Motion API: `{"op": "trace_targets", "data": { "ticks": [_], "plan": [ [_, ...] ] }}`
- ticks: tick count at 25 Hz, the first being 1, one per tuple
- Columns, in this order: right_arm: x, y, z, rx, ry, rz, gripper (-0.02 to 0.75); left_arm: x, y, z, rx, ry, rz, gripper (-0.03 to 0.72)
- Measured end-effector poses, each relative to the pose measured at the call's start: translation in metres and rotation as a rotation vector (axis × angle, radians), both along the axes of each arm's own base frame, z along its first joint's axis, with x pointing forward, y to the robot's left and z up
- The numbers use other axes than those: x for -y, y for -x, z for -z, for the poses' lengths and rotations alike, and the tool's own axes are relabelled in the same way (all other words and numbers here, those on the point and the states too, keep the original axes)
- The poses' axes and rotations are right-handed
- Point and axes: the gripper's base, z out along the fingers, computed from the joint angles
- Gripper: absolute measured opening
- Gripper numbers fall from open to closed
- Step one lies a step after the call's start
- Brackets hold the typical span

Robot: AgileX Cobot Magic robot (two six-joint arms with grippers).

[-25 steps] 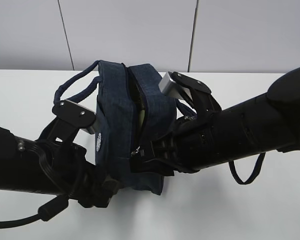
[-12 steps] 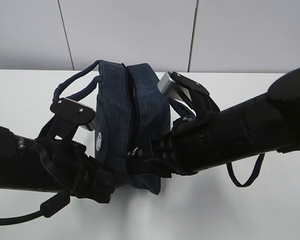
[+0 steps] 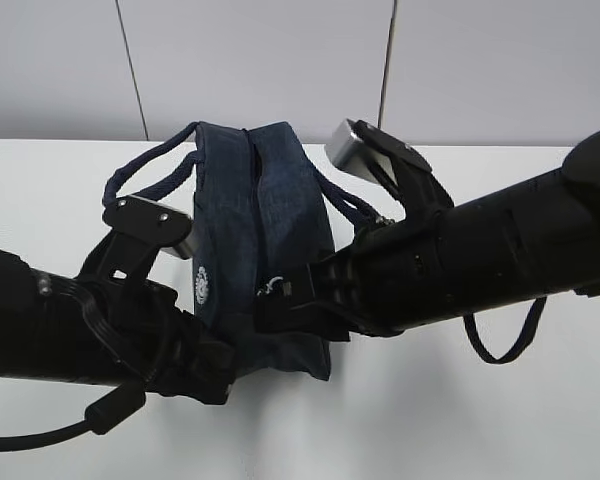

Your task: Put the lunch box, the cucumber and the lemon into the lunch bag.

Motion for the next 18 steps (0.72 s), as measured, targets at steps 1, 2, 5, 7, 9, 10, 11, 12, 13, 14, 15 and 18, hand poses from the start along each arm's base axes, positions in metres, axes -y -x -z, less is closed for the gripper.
{"op": "trace_targets", "data": {
  "ticks": [1, 2, 5, 7, 9, 10, 11, 12, 13, 14, 15, 18],
  "plan": [
    [0.000, 0.000, -0.001, 0.003, -0.001, 0.002, 0.219, 0.000, 0.000, 0.000, -0.003, 0.001, 0.000, -0.006],
    [0.001, 0.000, -0.002, 0.008, -0.001, 0.002, 0.219, 0.000, 0.001, 0.000, -0.006, 0.005, 0.002, -0.006],
    [0.001, 0.000, -0.005, 0.021, -0.001, -0.002, 0.218, 0.000, 0.002, 0.000, -0.011, 0.006, 0.000, -0.006],
    [0.000, -0.001, -0.009, 0.035, -0.004, -0.007, 0.218, -0.004, 0.006, 0.005, -0.029, -0.002, -0.009, -0.006],
    [-0.002, -0.003, -0.016, 0.053, -0.020, -0.009, 0.218, -0.009, 0.010, 0.011, -0.039, -0.021, -0.020, -0.007],
    [-0.002, -0.003, -0.018, 0.057, -0.025, -0.013, 0.218, -0.011, 0.011, 0.013, -0.045, -0.030, -0.024, -0.007],
    [-0.003, -0.003, -0.019, 0.059, -0.029, -0.016, 0.218, -0.012, 0.013, 0.015, -0.048, -0.036, -0.026, -0.007],
    [-0.003, -0.004, -0.020, 0.063, -0.029, -0.017, 0.218, -0.013, 0.013, 0.016, -0.050, -0.040, -0.026, -0.007],
    [-0.003, -0.004, -0.021, 0.068, -0.030, -0.018, 0.217, -0.014, 0.014, 0.017, -0.049, -0.044, -0.030, -0.007],
    [-0.004, -0.004, -0.023, 0.073, -0.030, -0.022, 0.216, -0.014, 0.014, 0.018, -0.050, -0.044, -0.031, -0.007],
    [-0.004, -0.005, -0.024, 0.081, -0.030, -0.020, 0.216, -0.014, 0.015, 0.018, -0.050, -0.046, -0.032, -0.007],
    [-0.006, -0.009, -0.030, 0.105, -0.037, -0.008, 0.213, -0.015, 0.015, 0.019, -0.052, -0.050, -0.033, -0.008]
  ]
}}
